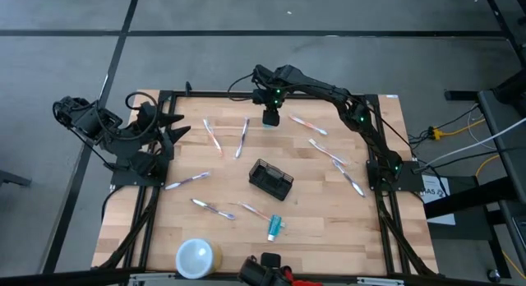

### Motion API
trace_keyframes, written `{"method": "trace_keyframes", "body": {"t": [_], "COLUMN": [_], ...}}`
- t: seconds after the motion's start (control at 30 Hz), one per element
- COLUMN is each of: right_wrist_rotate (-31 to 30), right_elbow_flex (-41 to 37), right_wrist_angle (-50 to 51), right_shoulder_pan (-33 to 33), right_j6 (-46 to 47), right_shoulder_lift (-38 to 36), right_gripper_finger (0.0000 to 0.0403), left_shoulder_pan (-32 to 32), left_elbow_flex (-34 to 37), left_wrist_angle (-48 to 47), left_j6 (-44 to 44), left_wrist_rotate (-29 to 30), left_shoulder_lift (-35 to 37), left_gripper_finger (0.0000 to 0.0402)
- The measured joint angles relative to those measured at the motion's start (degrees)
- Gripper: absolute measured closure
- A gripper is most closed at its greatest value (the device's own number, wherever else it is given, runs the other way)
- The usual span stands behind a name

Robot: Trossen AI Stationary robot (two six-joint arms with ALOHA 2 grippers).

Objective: Pick & Place toothbrushing station
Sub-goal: Put the blue mouthwash into the wire organizer

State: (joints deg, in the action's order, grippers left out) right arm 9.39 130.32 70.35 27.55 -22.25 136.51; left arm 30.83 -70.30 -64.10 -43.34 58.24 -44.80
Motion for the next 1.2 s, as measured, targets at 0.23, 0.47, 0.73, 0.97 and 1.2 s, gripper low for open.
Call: {"method": "trace_keyframes", "body": {"t": [0.23,0.47,0.73,0.97,1.2], "right_wrist_rotate": [0.88,0.70,0.46,-1.05,-1.03], "right_elbow_flex": [-0.50,-3.50,-3.52,-3.52,-3.52], "right_wrist_angle": [0.69,0.52,-1.18,-1.60,-1.60], "right_shoulder_pan": [0.00,-0.28,-0.13,-0.13,-0.38], "right_j6": [0.64,0.32,0.33,-0.56,-0.73], "right_shoulder_lift": [0.00,0.11,0.11,0.11,0.11], "right_gripper_finger": [0.0193,0.0193,0.0193,0.0210,0.0270], "left_shoulder_pan": [0.00,0.00,0.00,0.00,0.00], "left_elbow_flex": [0.00,0.00,0.00,-0.02,0.00], "left_wrist_angle": [0.00,0.00,0.00,0.02,0.00], "left_j6": [0.16,0.18,0.06,-0.27,-0.26], "left_wrist_rotate": [-0.43,-0.89,-0.97,-0.95,-0.78], "left_shoulder_lift": [-0.01,-0.01,0.00,0.00,-0.01], "left_gripper_finger": [0.0194,0.0194,0.0194,0.0194,0.0194]}}
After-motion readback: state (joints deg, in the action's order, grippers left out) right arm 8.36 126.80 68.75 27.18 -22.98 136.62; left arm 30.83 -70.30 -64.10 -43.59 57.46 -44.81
